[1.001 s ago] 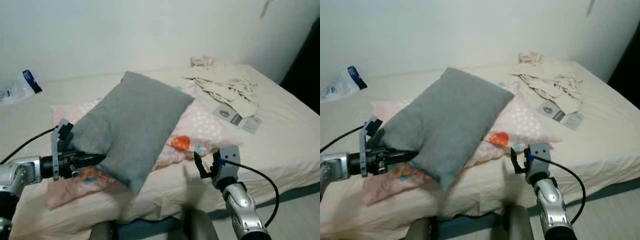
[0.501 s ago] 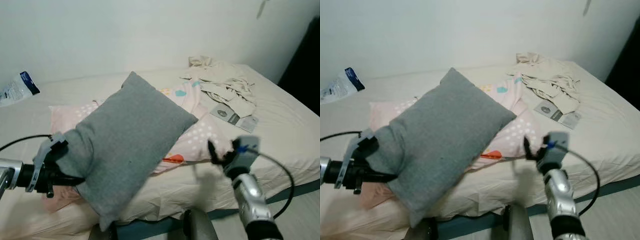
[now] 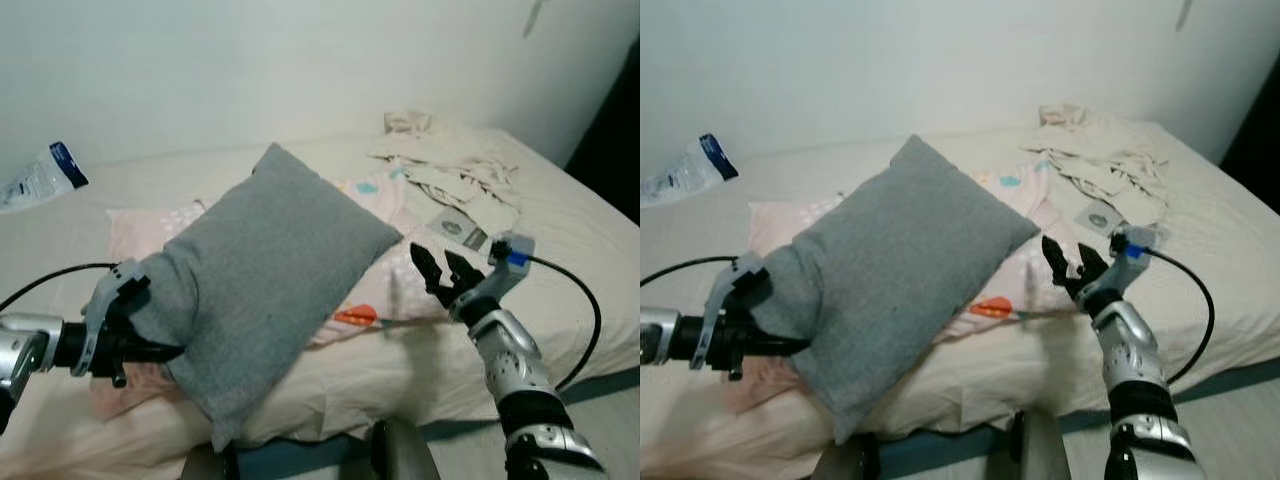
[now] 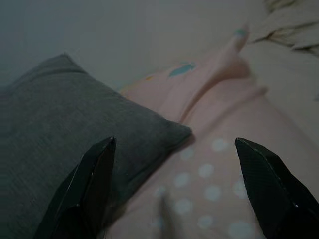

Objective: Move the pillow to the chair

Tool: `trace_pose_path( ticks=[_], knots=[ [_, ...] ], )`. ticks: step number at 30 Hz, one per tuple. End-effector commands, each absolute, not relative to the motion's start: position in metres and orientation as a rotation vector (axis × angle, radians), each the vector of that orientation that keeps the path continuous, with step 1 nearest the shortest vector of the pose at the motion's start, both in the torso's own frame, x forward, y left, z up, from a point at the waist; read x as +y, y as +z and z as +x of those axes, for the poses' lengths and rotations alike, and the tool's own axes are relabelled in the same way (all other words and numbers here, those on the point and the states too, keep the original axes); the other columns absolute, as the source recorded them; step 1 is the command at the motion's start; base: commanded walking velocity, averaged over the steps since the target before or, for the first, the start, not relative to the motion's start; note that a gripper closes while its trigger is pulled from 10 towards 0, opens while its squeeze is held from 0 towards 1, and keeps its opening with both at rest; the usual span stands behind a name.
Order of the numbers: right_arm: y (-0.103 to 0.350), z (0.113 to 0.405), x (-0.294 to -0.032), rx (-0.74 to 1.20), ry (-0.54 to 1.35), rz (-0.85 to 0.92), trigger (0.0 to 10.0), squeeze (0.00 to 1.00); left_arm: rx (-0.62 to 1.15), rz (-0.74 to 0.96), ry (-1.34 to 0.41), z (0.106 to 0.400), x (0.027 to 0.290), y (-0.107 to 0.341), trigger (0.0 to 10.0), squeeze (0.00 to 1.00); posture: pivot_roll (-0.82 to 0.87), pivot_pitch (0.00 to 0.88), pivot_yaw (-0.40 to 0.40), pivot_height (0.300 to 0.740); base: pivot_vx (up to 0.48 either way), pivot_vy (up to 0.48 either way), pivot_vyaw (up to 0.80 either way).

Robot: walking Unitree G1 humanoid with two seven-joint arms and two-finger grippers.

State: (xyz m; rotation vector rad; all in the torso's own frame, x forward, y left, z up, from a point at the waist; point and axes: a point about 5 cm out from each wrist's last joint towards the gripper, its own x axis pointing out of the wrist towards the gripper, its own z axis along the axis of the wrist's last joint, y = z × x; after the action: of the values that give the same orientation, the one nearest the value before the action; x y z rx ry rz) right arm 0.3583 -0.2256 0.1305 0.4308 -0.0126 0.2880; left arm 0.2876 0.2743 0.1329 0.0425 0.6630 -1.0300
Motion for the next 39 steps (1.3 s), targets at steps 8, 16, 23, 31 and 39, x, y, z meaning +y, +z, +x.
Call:
trace_pose_path(
  ticks=[8, 16, 23, 31, 39],
  knots=[
    [0.126, 0.369, -0.189, 0.088, 0.438, 0.54, 10.0, 1.0, 0.68, 0.063, -1.082, 0.288, 0.256, 0.126, 0.0, 0.0, 0.08, 0.095, -0.001, 0.575, 0.0, 0.0, 0.0],
    [0.125, 0.378, -0.159, 0.152, 0.46, 0.601, 10.0, 1.0, 0.65, 0.067, -1.105, 0.29, 0.247, 0.127, 0.0, 0.0, 0.09, 0.095, -0.007, 0.575, 0.0, 0.0, 0.0],
    [0.132, 0.382, -0.139, 0.175, 0.5, 0.673, 10.0, 0.48, 0.635, 0.069, -1.117, 0.292, 0.241, 0.128, 0.0, 0.0, 0.09, 0.094, -0.008, 0.575, 0.0, 0.0, 0.0],
    [0.128, 0.381, -0.115, 0.253, 0.583, 0.497, 10.0, 0.0, 0.608, 0.077, -1.126, 0.295, 0.233, 0.129, 0.0, 0.0, 0.08, 0.092, -0.012, 0.575, 0.0, 0.0, 0.0],
    [0.119, 0.379, -0.103, 0.284, 0.553, 0.04, 0.0, 0.0, 0.521, 0.089, -1.128, 0.302, 0.211, 0.13, 0.0, 0.0, 0.08, 0.089, -0.012, 0.575, 0.0, 0.0, 0.0]
  ],
)
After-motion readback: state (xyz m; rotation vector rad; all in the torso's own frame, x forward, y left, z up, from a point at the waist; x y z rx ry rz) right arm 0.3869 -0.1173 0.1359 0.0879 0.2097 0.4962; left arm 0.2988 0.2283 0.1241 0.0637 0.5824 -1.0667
